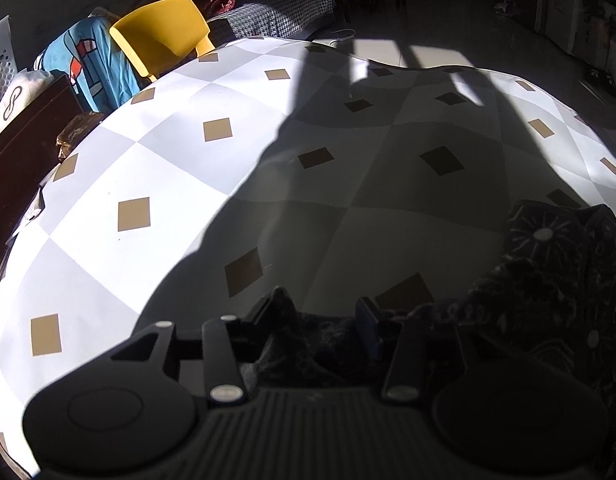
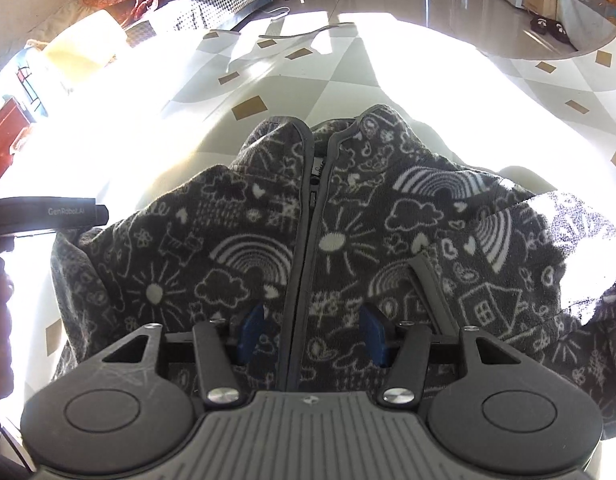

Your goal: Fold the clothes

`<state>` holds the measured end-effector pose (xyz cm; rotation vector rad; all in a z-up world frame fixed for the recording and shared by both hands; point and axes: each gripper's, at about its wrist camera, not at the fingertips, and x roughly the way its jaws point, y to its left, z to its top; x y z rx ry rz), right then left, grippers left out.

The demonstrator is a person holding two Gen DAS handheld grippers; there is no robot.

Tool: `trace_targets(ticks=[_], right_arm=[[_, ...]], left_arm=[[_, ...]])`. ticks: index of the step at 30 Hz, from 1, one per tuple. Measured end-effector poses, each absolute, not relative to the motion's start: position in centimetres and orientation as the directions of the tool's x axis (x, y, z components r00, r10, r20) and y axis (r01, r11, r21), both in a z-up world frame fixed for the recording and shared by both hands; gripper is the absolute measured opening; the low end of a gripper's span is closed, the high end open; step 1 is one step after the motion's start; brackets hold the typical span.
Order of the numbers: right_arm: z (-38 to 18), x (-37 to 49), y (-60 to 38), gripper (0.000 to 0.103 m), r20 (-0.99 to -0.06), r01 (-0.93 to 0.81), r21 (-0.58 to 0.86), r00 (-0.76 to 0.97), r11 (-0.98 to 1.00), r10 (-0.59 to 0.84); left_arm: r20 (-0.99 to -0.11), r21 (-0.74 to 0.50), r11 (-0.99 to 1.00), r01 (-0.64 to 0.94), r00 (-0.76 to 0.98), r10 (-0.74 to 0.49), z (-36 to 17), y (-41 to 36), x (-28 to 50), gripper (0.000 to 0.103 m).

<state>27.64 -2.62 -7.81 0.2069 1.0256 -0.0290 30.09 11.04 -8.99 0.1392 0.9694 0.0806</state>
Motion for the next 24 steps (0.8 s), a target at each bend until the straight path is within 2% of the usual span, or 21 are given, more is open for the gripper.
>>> trace_targets(ticks=[2, 15, 21, 24], right_arm=[[-7.7, 28.2, -2.6, 0.052, -0.840, 0.122, 0.185, 0.534, 0.975, 0.093], [-8.6, 31.4, -1.1, 0.053, -0.806, 0.129, 0.282, 0.569, 0.951, 0.162], [-9.2, 33.0, -0.2, 0.053, -0.788, 0.134, 0.296, 0.594, 0.946, 0.163], [-9.6, 33.9, 0.1, 0.053, -0.781, 0.159, 0.292, 0.609, 0.943, 0.139]], left_arm=[[-0.819, 0.158, 0.987, -0.020, 0.555, 0.143, -9.3, 11.1, 30.2, 0.053], [-0.847, 0.123, 0.964, -0.235, 0.482, 0.226, -10.4, 15.2, 31.3, 0.053], [-0.893, 0.075, 0.971, -0.225, 0.417, 0.166, -11.7, 15.5, 31.5, 0.054], [-0.894, 0.091, 0.976, -0.200, 0.415, 0.168, -12.1, 14.6, 31.1, 0.054]])
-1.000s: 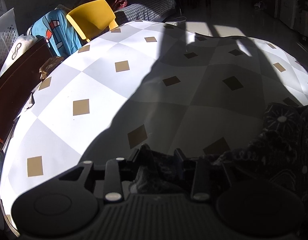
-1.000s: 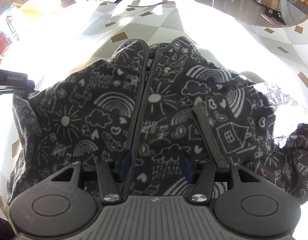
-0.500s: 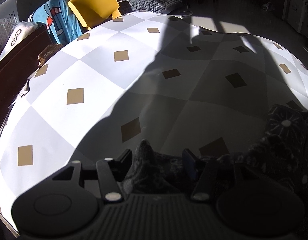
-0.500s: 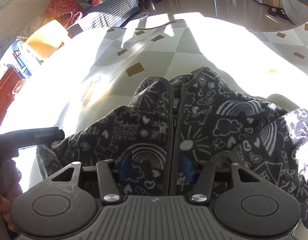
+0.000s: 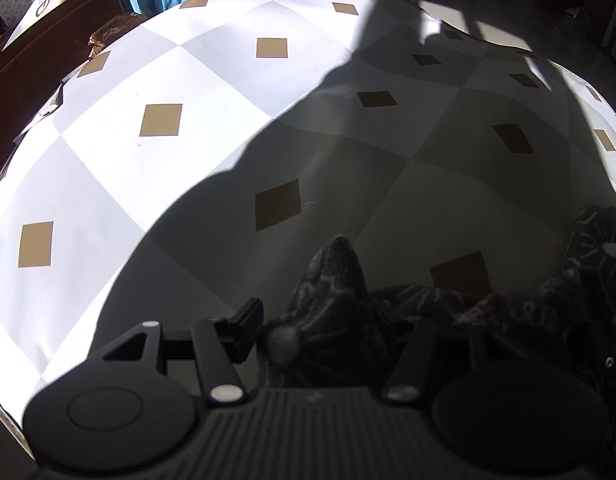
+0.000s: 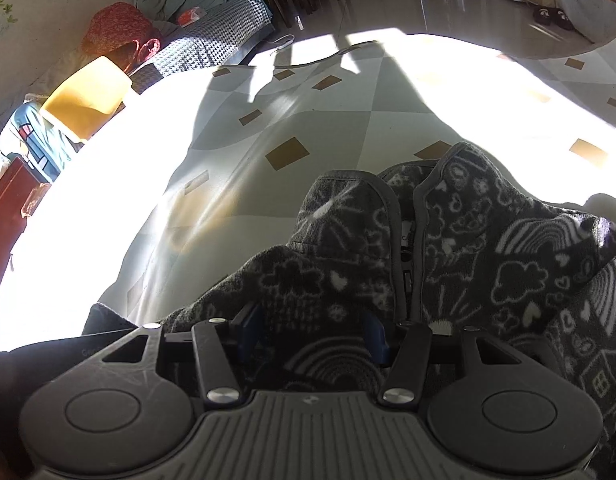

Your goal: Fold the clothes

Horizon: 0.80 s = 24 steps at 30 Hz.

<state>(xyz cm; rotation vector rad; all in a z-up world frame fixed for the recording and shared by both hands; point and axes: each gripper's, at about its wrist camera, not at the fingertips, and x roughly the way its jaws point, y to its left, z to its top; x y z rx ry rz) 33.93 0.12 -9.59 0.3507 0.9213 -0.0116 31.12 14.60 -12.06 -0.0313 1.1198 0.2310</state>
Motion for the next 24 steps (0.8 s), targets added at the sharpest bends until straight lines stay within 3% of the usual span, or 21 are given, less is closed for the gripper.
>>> trace_targets(ticks=[9, 10, 14, 16, 24], right_arm=[[-11.6, 35.3, 1.5, 0.053, -0.794, 0.156, 0.199, 0.604, 0.967, 0.066], [-11.6, 35.3, 1.7, 0.048, -0.794, 0.147, 0.178, 0.606, 0.973, 0.053], [-11.7, 35.0, 1.9, 0.008, -0.790, 0.130, 0.134, 0.613, 0.982, 0.027], [-11.5, 35.0, 1.7, 0.003, -0.793, 0.132, 0.135, 0.608, 0.982, 0.027], [-9.7, 33.1, 0.7, 0.002, -0.786, 0.110, 0.142, 0.617, 0.984, 0.045]], left_arm=[[-0.896, 0.125, 0.981, -0.148, 0.408, 0.175, -12.6, 12.9, 30.4, 0.054], [-0.896, 0.124, 0.981, -0.150, 0.408, 0.176, -12.6, 12.9, 30.4, 0.054], [-0.896, 0.116, 0.980, -0.161, 0.409, 0.173, -12.4, 13.0, 30.3, 0.054], [-0.897, 0.108, 0.980, -0.165, 0.410, 0.168, -12.2, 13.1, 30.4, 0.054], [-0.890, 0.069, 0.982, -0.177, 0.435, 0.140, -10.9, 13.6, 30.3, 0.054]])
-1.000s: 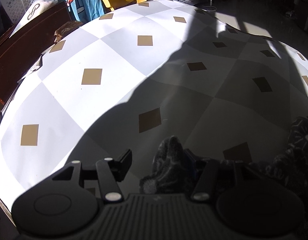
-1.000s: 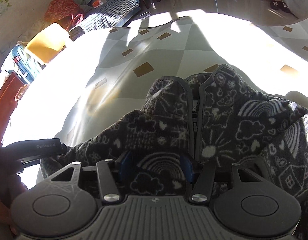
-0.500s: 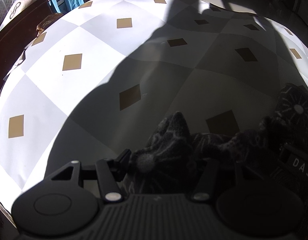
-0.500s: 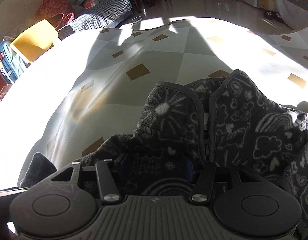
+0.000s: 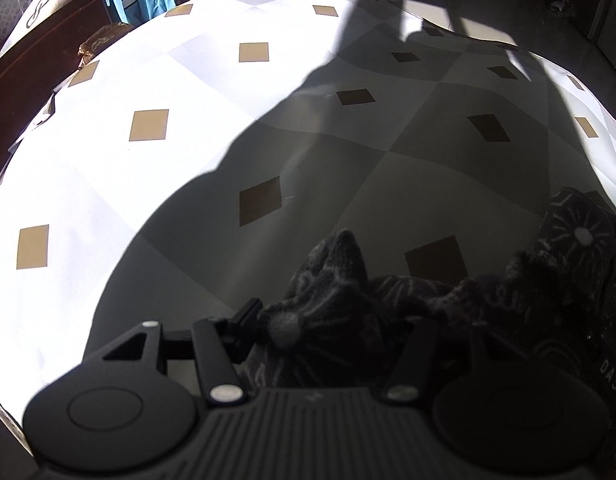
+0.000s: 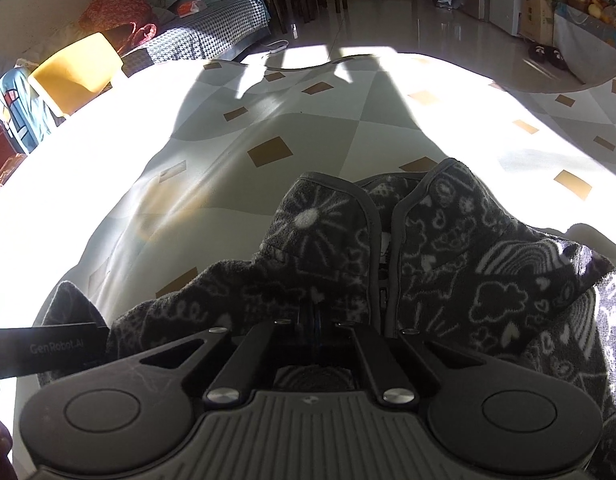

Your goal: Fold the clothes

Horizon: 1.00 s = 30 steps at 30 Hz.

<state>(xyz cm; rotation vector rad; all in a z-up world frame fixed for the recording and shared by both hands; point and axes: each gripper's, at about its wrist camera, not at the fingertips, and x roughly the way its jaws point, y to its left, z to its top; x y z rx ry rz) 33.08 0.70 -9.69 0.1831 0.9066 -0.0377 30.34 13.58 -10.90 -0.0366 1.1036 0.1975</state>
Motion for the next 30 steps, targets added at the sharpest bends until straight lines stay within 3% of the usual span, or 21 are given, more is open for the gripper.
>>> trace_targets(ticks=[8, 9, 11, 13, 17, 30], right_arm=[[-8.7, 30.6, 0.0, 0.004, -0.773, 0.020, 0.195, 0.618, 0.981, 0.141], [-8.7, 30.6, 0.0, 0.007, -0.774, 0.021, 0.193, 0.618, 0.981, 0.139], [-8.6, 30.9, 0.1, 0.024, -0.766, 0.030, 0.219, 0.624, 0.975, 0.153], [-8.5, 31.3, 0.3, 0.035, -0.749, 0.037, 0.255, 0.639, 0.966, 0.174], [-8.7, 32.8, 0.9, 0.044, -0.737, 0.055, 0.329, 0.639, 0.943, 0.220], [-10.4, 36.3, 3.8, 0.050, -0.784, 0.189, 0.315, 0.604, 0.930, 0.143]], left_arm=[[-0.885, 0.057, 0.980, -0.191, 0.445, 0.138, -10.6, 13.9, 30.6, 0.059], [-0.887, 0.063, 0.980, -0.190, 0.439, 0.143, -10.8, 13.8, 30.6, 0.059], [-0.891, 0.080, 0.978, -0.190, 0.426, 0.156, -11.3, 13.8, 30.5, 0.059], [-0.898, 0.085, 0.978, -0.190, 0.411, 0.158, -11.7, 13.9, 30.5, 0.060], [-0.902, 0.088, 0.980, -0.177, 0.402, 0.154, -12.2, 13.9, 30.2, 0.062], [-0.905, 0.101, 0.986, -0.131, 0.400, 0.146, -12.7, 13.3, 29.1, 0.063]])
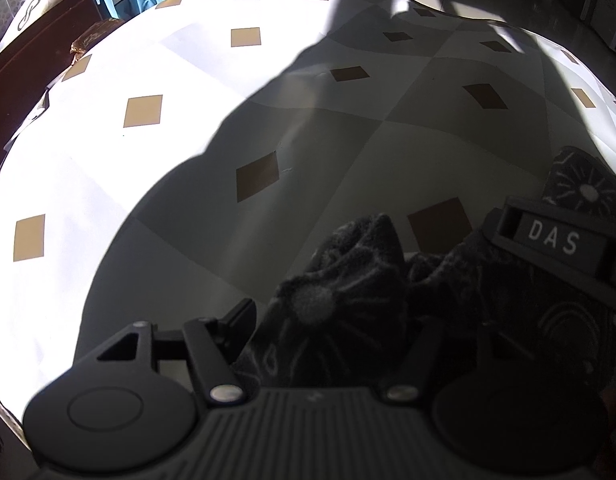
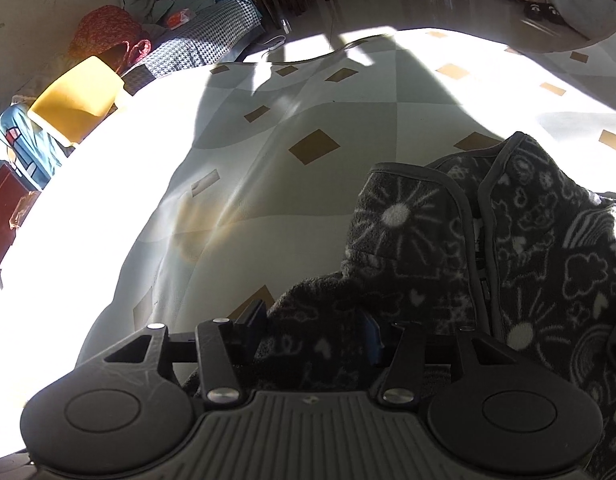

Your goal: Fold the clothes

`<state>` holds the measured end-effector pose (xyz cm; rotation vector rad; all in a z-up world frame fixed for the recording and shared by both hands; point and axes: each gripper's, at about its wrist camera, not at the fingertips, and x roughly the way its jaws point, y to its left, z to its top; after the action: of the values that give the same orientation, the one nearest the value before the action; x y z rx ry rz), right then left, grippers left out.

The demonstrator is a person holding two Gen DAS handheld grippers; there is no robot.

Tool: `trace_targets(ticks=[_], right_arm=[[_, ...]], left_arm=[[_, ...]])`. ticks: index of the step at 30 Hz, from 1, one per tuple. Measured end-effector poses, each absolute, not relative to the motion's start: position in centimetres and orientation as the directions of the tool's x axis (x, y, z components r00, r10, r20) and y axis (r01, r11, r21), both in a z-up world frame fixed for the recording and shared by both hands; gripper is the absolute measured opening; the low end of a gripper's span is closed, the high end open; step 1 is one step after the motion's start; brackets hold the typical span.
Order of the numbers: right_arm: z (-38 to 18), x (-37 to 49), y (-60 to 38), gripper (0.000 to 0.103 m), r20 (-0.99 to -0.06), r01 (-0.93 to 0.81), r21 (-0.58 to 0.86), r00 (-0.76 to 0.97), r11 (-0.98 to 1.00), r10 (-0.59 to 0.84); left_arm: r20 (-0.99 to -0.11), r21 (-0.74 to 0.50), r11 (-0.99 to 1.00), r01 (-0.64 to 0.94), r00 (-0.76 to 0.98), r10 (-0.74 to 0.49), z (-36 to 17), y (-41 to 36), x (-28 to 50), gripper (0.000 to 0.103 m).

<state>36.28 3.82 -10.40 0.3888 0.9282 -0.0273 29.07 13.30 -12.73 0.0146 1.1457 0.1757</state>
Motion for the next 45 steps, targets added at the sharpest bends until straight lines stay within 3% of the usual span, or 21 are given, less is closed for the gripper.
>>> trace_targets(ticks=[9, 11, 14, 16, 29, 38, 45], right_arm=[[-11.0, 36.2, 4.9, 0.051, -0.785, 0.134, 0.231, 0.611, 0.964, 0.103], [-11.0, 36.0, 4.9, 0.031, -0.785, 0.137, 0.206, 0.614, 0.969, 0.080], [-10.9, 35.7, 4.3, 0.011, -0.789, 0.133, 0.183, 0.610, 0.974, 0.065], [-10.6, 35.2, 3.7, 0.009, -0.789, 0.136, 0.189, 0.611, 0.973, 0.068], [-6.9, 28.5, 1.3, 0.008, -0.762, 0.061, 0.139, 0.644, 0.988, 0.068], [-10.0, 25.3, -0.8, 0.007, -0.839, 0.089, 0.113, 0.542, 0.990, 0.046], [-9.9, 23.9, -1.5, 0.009, -0.851, 0.104, 0.118, 0.524, 0.987, 0.047]], left_arm=[[-0.901, 0.103, 0.987, -0.124, 0.409, 0.146, -12.6, 13.2, 28.7, 0.063], [-0.899, 0.094, 0.987, -0.132, 0.414, 0.141, -12.3, 13.5, 28.7, 0.063], [-0.894, 0.067, 0.986, -0.154, 0.429, 0.128, -11.4, 14.1, 28.8, 0.064], [-0.889, 0.054, 0.984, -0.171, 0.441, 0.125, -10.8, 14.5, 29.1, 0.065], [-0.876, 0.001, 0.983, -0.183, 0.475, 0.089, -9.3, 15.2, 29.4, 0.073], [-0.907, 0.036, 0.996, -0.084, 0.416, 0.068, -12.2, 13.3, 28.0, 0.084], [-0.897, 0.081, 0.997, -0.021, 0.435, 0.082, -12.0, 12.4, 26.3, 0.083]])
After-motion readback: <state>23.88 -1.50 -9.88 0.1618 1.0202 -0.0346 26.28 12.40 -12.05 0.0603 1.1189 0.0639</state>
